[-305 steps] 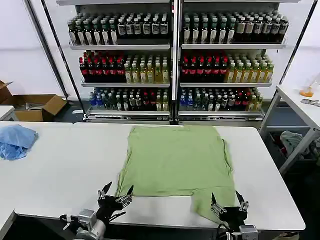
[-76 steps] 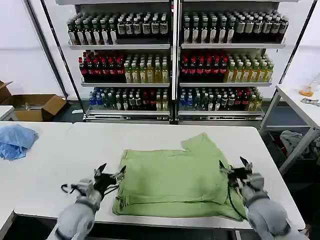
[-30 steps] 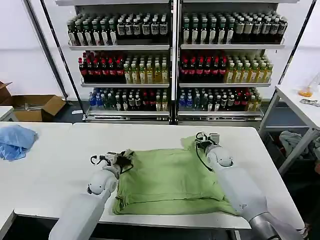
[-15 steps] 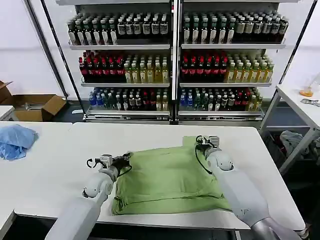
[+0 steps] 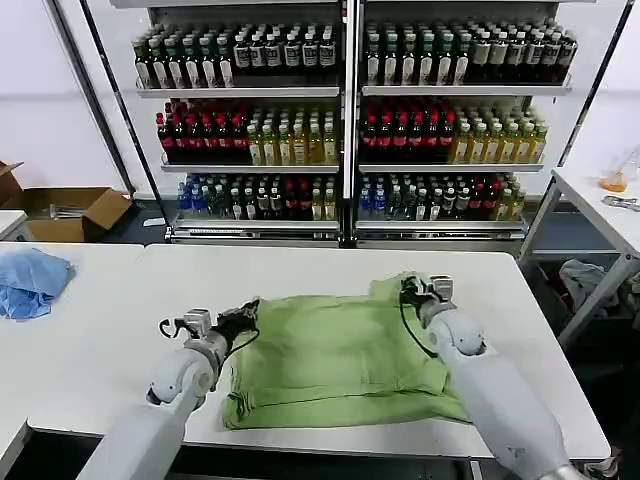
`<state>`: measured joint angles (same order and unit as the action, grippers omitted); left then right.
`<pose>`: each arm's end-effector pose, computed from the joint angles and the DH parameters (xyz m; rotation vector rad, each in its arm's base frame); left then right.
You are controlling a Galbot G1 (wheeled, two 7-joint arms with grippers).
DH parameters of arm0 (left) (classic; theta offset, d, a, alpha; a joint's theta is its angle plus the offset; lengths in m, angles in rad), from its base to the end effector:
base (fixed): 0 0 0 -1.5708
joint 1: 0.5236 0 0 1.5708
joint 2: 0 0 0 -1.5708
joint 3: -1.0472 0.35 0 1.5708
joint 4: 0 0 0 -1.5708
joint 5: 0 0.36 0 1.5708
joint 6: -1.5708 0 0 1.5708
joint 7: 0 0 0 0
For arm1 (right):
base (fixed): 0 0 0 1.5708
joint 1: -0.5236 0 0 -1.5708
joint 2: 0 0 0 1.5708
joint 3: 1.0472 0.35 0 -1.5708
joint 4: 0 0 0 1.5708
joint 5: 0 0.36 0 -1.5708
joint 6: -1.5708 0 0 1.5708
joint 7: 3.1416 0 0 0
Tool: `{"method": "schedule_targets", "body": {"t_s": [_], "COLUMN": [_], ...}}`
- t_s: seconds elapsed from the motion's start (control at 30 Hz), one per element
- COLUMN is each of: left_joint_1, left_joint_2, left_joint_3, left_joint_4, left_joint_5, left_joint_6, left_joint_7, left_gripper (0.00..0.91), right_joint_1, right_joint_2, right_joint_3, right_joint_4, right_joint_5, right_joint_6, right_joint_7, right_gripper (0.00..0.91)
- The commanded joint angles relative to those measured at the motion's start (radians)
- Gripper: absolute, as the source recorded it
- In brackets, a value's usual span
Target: Fold and organize the clothes.
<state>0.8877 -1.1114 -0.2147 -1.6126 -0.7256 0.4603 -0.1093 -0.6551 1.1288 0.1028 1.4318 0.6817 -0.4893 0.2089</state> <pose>0.3937 0.0505 -0.2899 -0.3345 -2.6715 0.2037 0.4627 -0.0394 -0.2672 0.1917 -2.6958 -0.0279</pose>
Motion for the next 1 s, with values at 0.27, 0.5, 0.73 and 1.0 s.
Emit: {"method": "schedule_targets", "body": {"t_s": [0.27,0.5,0.73,1.0], "left_joint_1": [0.188,0.303,0.396,0.413], "left_joint_2": [0.073,0.086,0.088,0.08], "left_joint_3": [-0.077,-0.11,-0.128,-0.107], "left_joint_4": [-0.249,-0.323,-0.351,-0.307], "left_joint_5": [-0.042,-0.003,0.046,0.16], "left_joint_6": [-0.003,-0.006,-0.014,-0.028], "left_joint_7": [0.006,0.013,0.021,0.024], "left_gripper": [0.03,0.03,0.03,0.04], "right_joint_1": [-0.312,-0.495,-0.582,-0.62], "right_joint_2": [-0.166,-0.173,-0.159,-0.124], "right_joint_3": [0.186,0.264,0.324,0.318], "right_joint_4": [0.455,0.576,0.619,0.577], "right_joint_5": [0.022,0.012,0.011,-0.026], "right_joint_6": [-0.003,-0.017,-0.036,-0.088], "right_joint_7": [0.003,0.008,0.021,0.05], "right_gripper": [0.0,0.0,0.0,0.272]}}
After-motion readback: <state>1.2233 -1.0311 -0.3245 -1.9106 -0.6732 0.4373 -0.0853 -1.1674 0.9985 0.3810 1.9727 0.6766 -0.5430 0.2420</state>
